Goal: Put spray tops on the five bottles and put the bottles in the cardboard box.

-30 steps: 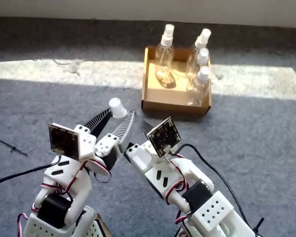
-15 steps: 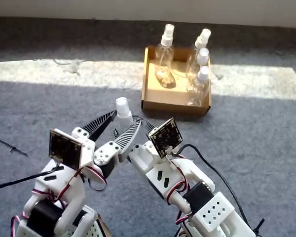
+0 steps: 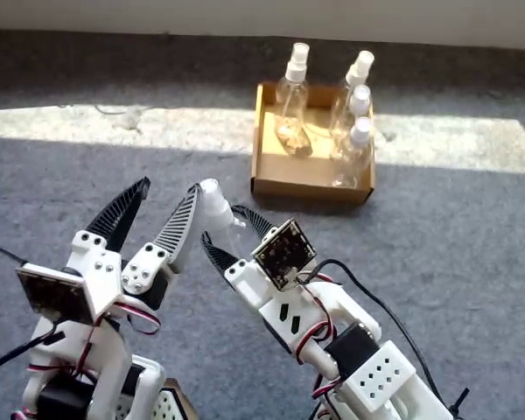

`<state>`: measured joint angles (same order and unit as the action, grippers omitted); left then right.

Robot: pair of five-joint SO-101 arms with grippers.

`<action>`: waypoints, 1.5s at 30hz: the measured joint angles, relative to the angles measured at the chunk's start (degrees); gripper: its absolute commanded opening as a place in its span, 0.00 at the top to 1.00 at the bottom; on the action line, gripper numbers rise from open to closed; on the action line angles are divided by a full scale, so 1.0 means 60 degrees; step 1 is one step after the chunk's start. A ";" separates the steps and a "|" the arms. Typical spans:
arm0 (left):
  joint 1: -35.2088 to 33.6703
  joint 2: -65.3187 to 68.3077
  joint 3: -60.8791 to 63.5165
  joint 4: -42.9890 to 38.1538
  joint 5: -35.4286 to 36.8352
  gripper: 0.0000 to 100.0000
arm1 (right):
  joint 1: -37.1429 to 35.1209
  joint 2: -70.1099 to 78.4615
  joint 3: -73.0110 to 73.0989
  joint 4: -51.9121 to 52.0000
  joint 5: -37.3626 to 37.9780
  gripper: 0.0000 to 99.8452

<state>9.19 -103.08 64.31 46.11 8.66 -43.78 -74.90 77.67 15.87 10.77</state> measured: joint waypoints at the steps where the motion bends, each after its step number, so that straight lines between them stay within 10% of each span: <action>1: -0.0161 -0.0015 0.0176 -0.0220 0.0000 0.79 | 0.0000 0.0000 0.0000 0.0000 0.0264 1.00; 38: 0.0645 -0.0132 0.0938 -0.0864 -0.0952 0.79 | -0.0103 -0.0015 0.0366 0.0000 0.1011 1.00; 45: -0.0908 -0.0147 0.0425 -0.0894 -0.0952 0.79 | -0.0103 -0.0015 0.0366 0.0000 0.1011 1.00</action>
<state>3.74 -103.96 66.86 40.75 2.95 -44.40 -74.99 79.87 15.87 16.84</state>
